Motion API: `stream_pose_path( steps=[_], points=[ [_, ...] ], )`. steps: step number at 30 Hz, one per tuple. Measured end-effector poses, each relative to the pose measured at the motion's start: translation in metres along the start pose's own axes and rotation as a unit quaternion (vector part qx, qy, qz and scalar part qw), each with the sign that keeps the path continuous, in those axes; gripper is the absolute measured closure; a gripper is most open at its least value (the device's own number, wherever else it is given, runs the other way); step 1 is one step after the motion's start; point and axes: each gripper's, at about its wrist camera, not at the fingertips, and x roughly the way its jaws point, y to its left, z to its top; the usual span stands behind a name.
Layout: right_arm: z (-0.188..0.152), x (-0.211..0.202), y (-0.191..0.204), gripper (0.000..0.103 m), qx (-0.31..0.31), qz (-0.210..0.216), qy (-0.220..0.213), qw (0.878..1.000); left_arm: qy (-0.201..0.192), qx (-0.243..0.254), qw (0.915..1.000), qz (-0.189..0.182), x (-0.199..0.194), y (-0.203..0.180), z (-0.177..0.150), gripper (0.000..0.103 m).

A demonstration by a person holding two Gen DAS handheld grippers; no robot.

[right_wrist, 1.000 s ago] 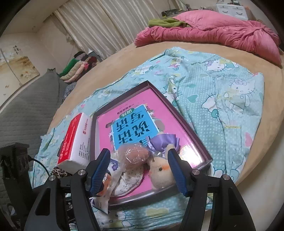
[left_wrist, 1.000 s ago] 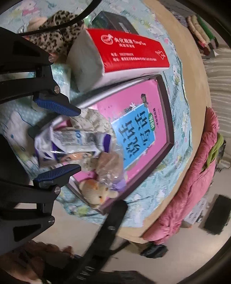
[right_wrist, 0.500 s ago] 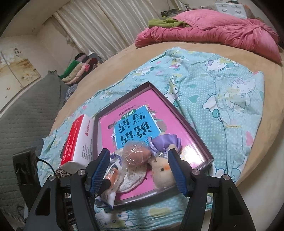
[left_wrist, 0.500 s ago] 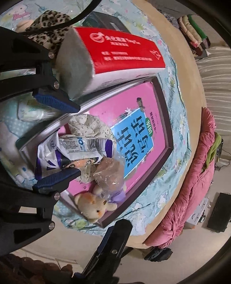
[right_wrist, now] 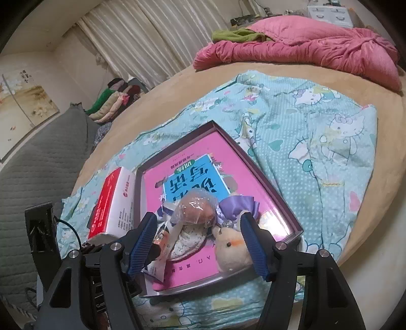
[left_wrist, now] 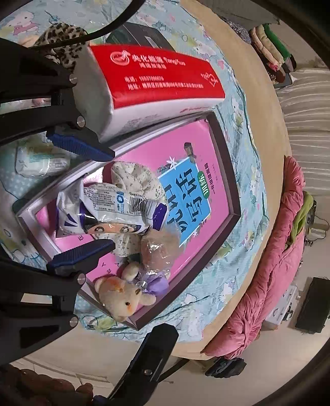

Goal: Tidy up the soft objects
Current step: 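Lower the wrapped snack packet into the box and open the left tool, then move both open tools back toward the remaining pile beside the box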

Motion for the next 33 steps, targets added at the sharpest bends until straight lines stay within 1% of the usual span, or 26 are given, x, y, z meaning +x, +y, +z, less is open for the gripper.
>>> stream_pose_path(
  steps=[1, 5, 8, 15, 19, 21, 28, 33],
  points=[
    [0.001, -0.001, 0.001, 0.028, -0.001, -0.001, -0.002, 1.0, -0.002, 0.0, 1.0, 0.0, -0.004, 0.0, 0.0, 0.04],
    [0.003, -0.006, 0.007, 0.028, -0.009, -0.005, -0.009, 1.0, -0.009, 0.002, 0.9999, 0.007, -0.017, 0.001, 0.001, 0.04],
    [0.004, -0.01, 0.013, 0.025, -0.015, -0.014, -0.014, 1.0, -0.015, -0.002, 0.9998, 0.009, -0.027, 0.003, 0.001, 0.039],
    [0.006, -0.02, 0.027, 0.023, -0.033, -0.023, -0.024, 0.999, -0.022, -0.014, 0.9994, 0.022, -0.048, 0.013, -0.003, 0.032],
    [0.006, -0.027, 0.039, 0.022, -0.051, -0.026, -0.032, 0.998, -0.032, -0.015, 0.9984, 0.044, -0.065, 0.018, -0.01, 0.032],
    [0.006, -0.03, 0.046, 0.022, -0.063, -0.029, -0.036, 0.997, -0.034, -0.019, 0.9983, 0.044, -0.073, 0.02, -0.014, 0.028],
    [0.006, -0.041, 0.067, 0.02, -0.082, -0.029, -0.046, 0.995, -0.043, -0.032, 0.997, 0.056, -0.101, 0.035, -0.018, 0.028],
    [0.005, -0.048, 0.081, 0.02, -0.095, -0.026, -0.046, 0.994, -0.055, -0.042, 0.995, 0.072, -0.121, 0.046, -0.021, 0.028]
  ],
)
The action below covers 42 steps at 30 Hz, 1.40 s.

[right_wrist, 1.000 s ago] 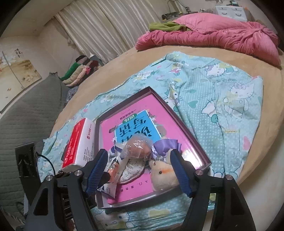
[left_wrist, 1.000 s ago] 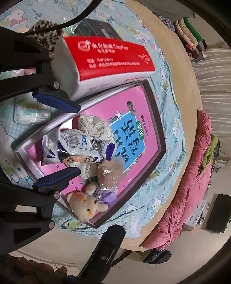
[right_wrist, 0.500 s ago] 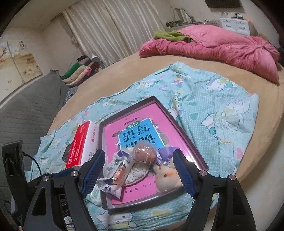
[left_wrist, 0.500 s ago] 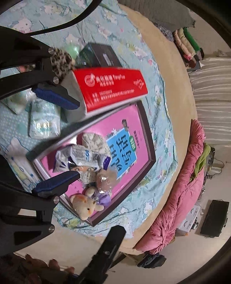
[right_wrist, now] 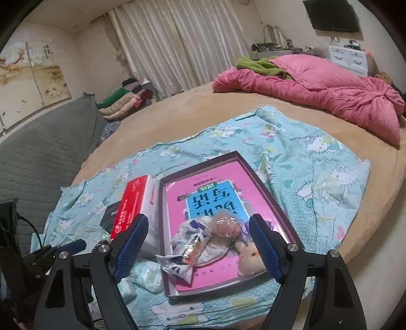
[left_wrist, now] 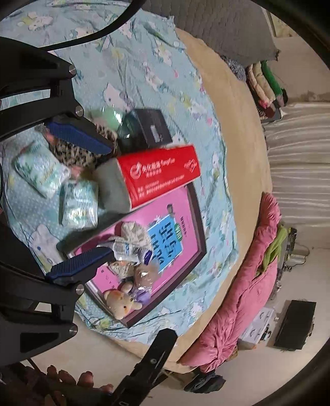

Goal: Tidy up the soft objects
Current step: 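Move both open tools back toward the remaining pile beside the box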

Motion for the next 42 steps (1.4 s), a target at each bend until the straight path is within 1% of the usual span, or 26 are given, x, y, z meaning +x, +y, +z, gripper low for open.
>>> stream_pose_path(
  steps=[8, 12, 21, 25, 31, 33, 42],
  points=[
    [0.001, -0.011, 0.022, 0.02, -0.015, 0.014, -0.005, 1.0, -0.013, -0.016, 0.9997, 0.011, -0.025, 0.021, 0.0, 0.027],
    [0.001, -0.013, 0.035, 0.02, -0.025, 0.02, -0.004, 0.999, -0.014, -0.023, 0.9996, 0.009, -0.032, 0.03, -0.003, 0.026],
    [-0.002, -0.013, 0.062, 0.02, -0.049, 0.035, 0.005, 0.998, -0.015, -0.045, 0.9987, 0.021, -0.047, 0.059, -0.008, 0.026],
    [-0.006, -0.012, 0.074, 0.02, -0.062, 0.042, 0.01, 0.997, -0.019, -0.069, 0.9967, 0.038, -0.054, 0.084, -0.009, 0.026],
    [-0.012, -0.007, 0.088, 0.02, -0.076, 0.052, 0.021, 0.996, -0.017, -0.114, 0.9917, 0.058, -0.059, 0.128, -0.015, 0.026],
    [-0.015, -0.006, 0.094, 0.02, -0.082, 0.055, 0.024, 0.995, -0.017, -0.128, 0.9899, 0.06, -0.061, 0.142, -0.018, 0.026],
    [-0.03, 0.006, 0.12, 0.02, -0.11, 0.072, 0.045, 0.99, -0.009, -0.161, 0.984, 0.075, -0.06, 0.181, -0.035, 0.026]
  ],
)
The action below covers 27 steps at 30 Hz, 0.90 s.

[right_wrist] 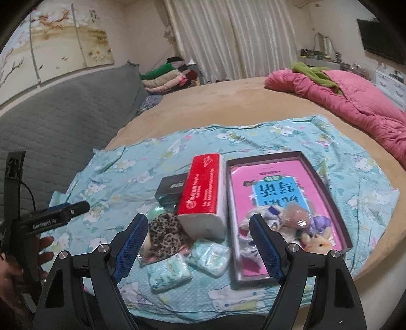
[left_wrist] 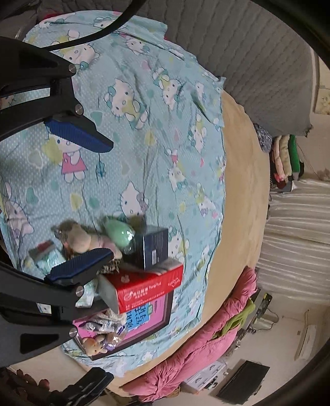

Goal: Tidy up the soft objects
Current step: 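Move both open tools back toward the remaining pile beside the box, then grasp the beige plush bear with the left tool while the right tool grasps the green tissue pack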

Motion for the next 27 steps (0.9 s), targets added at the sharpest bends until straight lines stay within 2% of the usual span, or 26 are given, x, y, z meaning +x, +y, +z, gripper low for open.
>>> stream_pose_path(
  steps=[5, 13, 19, 27],
  points=[
    [-0.006, 0.013, 0.012, 0.02, -0.013, 0.007, 0.015, 1.0, 0.007, -0.007, 0.9999, -0.006, 0.008, 0.01, -0.005, 0.026],
    [-0.02, 0.036, 0.023, 0.02, -0.021, 0.016, 0.047, 0.999, 0.03, 0.003, 0.9991, -0.03, 0.03, 0.004, -0.017, 0.026],
    [-0.045, 0.067, 0.037, 0.02, -0.051, 0.028, 0.103, 0.993, 0.05, 0.014, 0.9978, -0.041, 0.053, -0.002, -0.029, 0.026],
    [-0.07, 0.096, 0.049, 0.02, -0.083, 0.039, 0.153, 0.984, 0.071, 0.033, 0.9948, -0.066, 0.075, -0.016, -0.039, 0.026]
  ],
)
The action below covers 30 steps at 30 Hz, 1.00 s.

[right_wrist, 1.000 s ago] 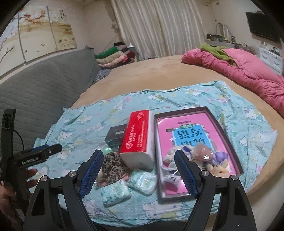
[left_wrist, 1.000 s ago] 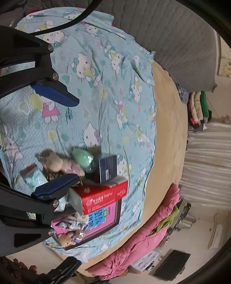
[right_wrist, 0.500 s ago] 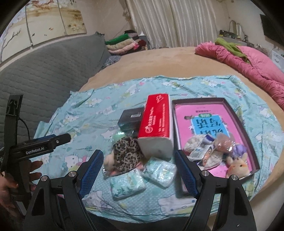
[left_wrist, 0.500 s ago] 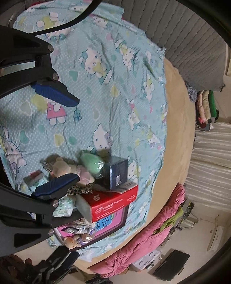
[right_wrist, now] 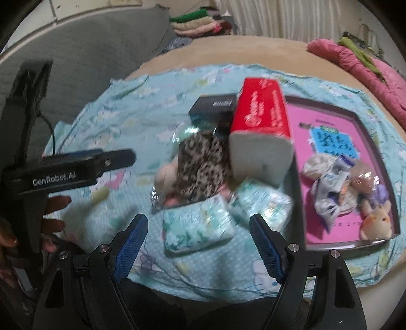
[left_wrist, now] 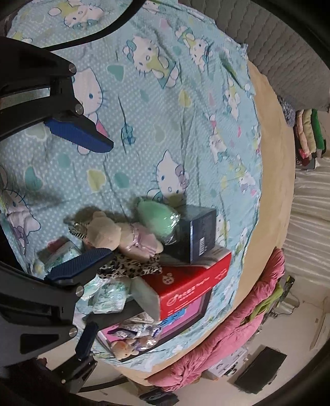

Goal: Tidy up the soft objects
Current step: 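Grasp the beige plush bear with the left tool while the right tool grasps the green tissue pack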

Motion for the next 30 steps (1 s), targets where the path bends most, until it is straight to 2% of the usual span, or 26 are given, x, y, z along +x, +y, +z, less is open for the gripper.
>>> stream_pose_path(
  steps=[15, 23, 30],
  points=[
    [-0.001, 0.043, 0.007, 0.02, -0.045, -0.01, 0.035, 0.998, 0.026, 0.018, 0.9992, -0.023, 0.032, -0.009, -0.002, 0.026],
    [0.0, 0.062, 0.012, 0.017, -0.068, -0.027, 0.046, 0.996, 0.045, 0.025, 0.9986, -0.015, 0.049, -0.01, -0.001, 0.026],
    [0.001, 0.08, 0.015, 0.017, -0.082, -0.041, 0.071, 0.993, 0.053, 0.006, 0.9973, -0.05, 0.059, -0.003, 0.002, 0.026]
  ],
)
